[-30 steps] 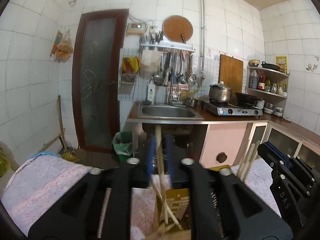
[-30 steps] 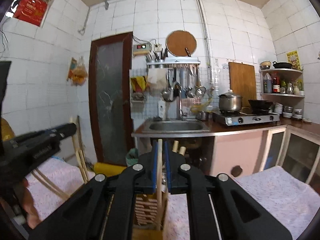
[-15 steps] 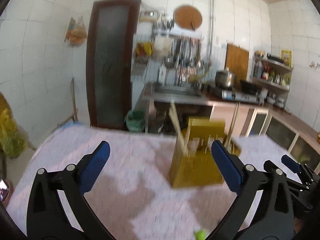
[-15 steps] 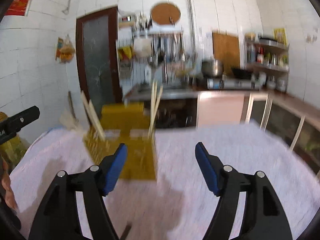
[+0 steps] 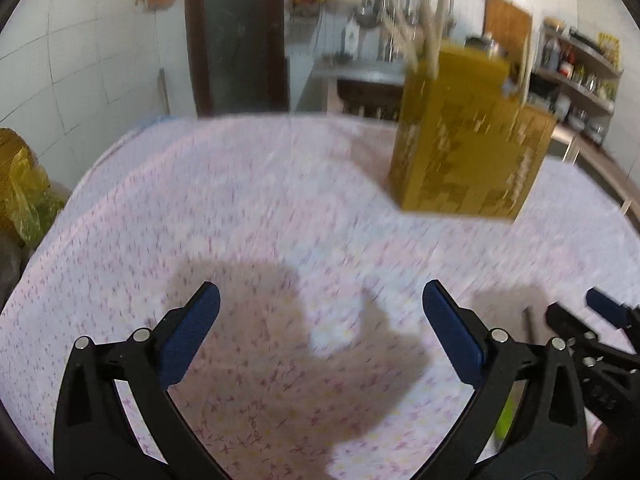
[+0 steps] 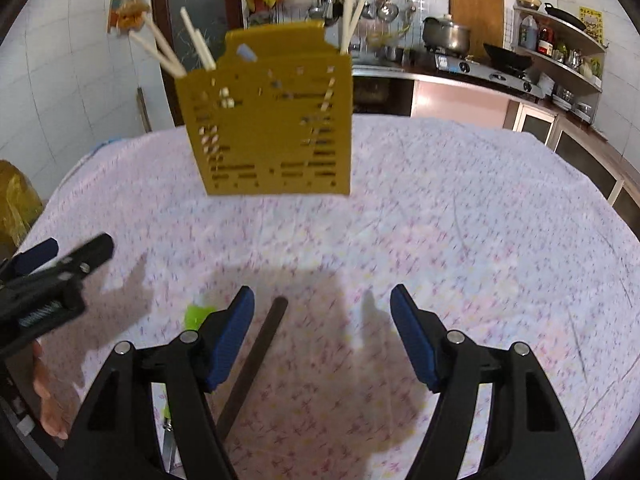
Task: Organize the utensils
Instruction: 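Move the left tool to the green fork while the right tool approaches the black stick, then close the left tool on the green frog-handled fork while the right tool grasps the black stick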
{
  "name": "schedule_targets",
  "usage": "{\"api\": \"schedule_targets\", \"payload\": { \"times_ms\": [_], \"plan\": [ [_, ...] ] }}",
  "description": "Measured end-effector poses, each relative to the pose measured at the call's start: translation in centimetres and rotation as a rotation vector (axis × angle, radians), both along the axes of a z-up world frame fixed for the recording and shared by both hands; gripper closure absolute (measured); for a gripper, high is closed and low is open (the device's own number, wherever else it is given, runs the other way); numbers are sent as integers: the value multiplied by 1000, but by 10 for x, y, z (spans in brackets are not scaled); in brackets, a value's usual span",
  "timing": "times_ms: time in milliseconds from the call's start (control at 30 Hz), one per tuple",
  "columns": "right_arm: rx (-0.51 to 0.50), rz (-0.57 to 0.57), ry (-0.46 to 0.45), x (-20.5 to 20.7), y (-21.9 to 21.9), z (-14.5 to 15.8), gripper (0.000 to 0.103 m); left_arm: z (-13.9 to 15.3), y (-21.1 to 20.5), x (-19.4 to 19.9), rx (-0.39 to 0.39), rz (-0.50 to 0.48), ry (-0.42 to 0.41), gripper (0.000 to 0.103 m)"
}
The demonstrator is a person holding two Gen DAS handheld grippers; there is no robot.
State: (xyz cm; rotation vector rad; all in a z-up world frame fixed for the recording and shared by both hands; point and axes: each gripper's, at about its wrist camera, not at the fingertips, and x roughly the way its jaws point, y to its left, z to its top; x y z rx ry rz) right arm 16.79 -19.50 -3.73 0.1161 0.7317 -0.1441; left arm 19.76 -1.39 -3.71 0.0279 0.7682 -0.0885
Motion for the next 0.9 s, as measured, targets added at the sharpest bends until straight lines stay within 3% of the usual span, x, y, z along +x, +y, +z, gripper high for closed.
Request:
{"api": "schedule_targets", "payload": {
  "times_ms": [100,333,433,467,567,800,900],
  "plan": [
    [-8,-1,39,0,5,-6,33,-11,-4,8,16,-16,63,5],
    [-16,-11,103,9,14,-10,35,-22,-7,13,49,-21,122,5],
    [-40,-1,126,14,24,-13,47,-25,-7,16,44,-26,148,5],
    [-46,7,123,14,27,-13,63,-26,-6,16,40,-28,149,5],
    [-18,42,115,12,25,-11,86,-21,-6,13,27,-33,129,5],
    [2,57,127,5,-9,-9,93,-9,-21,0,-59,-63,155,5],
    [-7,51,141,7,-31,-9,93,-4,-34,-7,-43,-73,142,5]
  ]
}}
